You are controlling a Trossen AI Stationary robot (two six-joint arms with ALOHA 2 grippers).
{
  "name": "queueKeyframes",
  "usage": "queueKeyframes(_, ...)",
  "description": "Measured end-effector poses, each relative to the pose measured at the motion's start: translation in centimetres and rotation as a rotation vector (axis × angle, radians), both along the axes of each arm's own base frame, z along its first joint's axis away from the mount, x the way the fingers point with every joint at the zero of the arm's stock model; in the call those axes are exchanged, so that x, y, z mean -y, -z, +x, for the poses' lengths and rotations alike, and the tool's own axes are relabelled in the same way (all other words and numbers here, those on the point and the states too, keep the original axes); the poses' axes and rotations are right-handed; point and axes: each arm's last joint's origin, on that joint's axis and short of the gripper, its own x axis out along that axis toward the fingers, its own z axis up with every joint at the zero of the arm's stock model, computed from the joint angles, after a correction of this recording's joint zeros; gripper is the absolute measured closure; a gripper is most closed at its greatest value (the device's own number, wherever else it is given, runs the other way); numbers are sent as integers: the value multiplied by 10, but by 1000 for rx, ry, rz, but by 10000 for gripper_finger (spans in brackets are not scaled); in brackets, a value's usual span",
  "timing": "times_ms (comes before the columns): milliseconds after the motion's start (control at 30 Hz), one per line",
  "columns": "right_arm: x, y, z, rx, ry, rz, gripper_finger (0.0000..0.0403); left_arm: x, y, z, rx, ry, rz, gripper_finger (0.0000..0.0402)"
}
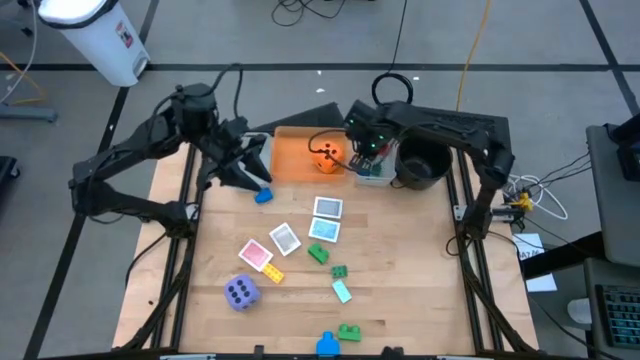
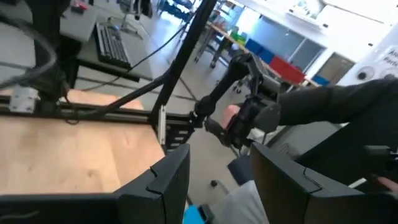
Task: Pick & Place Toys
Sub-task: Put the yellow game piece into the right gray bin
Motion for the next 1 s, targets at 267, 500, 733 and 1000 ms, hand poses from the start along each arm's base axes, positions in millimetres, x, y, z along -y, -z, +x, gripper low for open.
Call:
queueKeyframes(267, 21, 23, -9, -121, -28, 87, 401, 13, 7, 0, -52, -52, 64, 229)
queueKeyframes(500, 35, 23, -17, -128, -62, 74, 400, 16, 8, 3, -56, -89, 98, 229)
queueKeyframes(733, 40, 33, -21, -141, -149, 56, 400, 13, 9, 5, -54, -190, 158, 229)
queueKeyframes(1000, 47, 52, -25, -102, -167, 82, 399, 7, 12, 13, -77, -356, 215, 229)
